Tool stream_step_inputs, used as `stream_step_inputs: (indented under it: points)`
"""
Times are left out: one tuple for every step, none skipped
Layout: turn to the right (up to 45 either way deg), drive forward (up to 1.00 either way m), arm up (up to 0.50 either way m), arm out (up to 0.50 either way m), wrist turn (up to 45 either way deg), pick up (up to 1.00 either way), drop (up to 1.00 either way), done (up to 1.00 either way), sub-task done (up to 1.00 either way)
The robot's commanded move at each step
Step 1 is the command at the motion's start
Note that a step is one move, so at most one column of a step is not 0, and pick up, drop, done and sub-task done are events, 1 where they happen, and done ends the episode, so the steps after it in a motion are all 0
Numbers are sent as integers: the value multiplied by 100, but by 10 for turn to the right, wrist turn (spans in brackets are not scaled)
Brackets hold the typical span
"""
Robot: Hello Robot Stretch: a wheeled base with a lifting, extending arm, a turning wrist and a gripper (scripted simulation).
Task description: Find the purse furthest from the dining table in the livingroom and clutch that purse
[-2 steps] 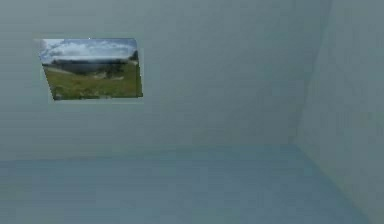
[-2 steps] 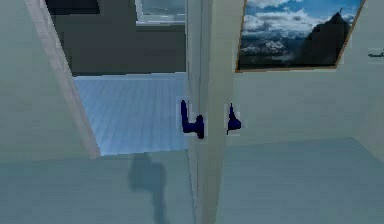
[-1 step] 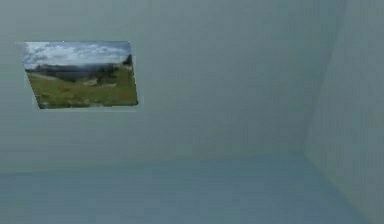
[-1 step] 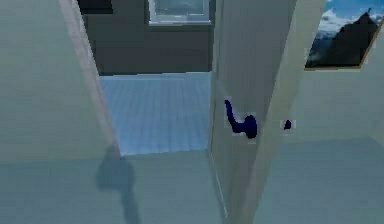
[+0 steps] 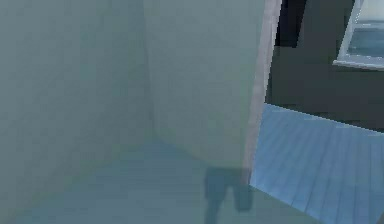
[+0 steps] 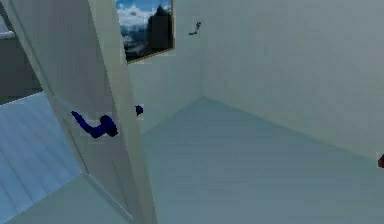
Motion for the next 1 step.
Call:
stream_step_inputs:
  points:
    - [150,0,0,0,0,0,0,0,0]
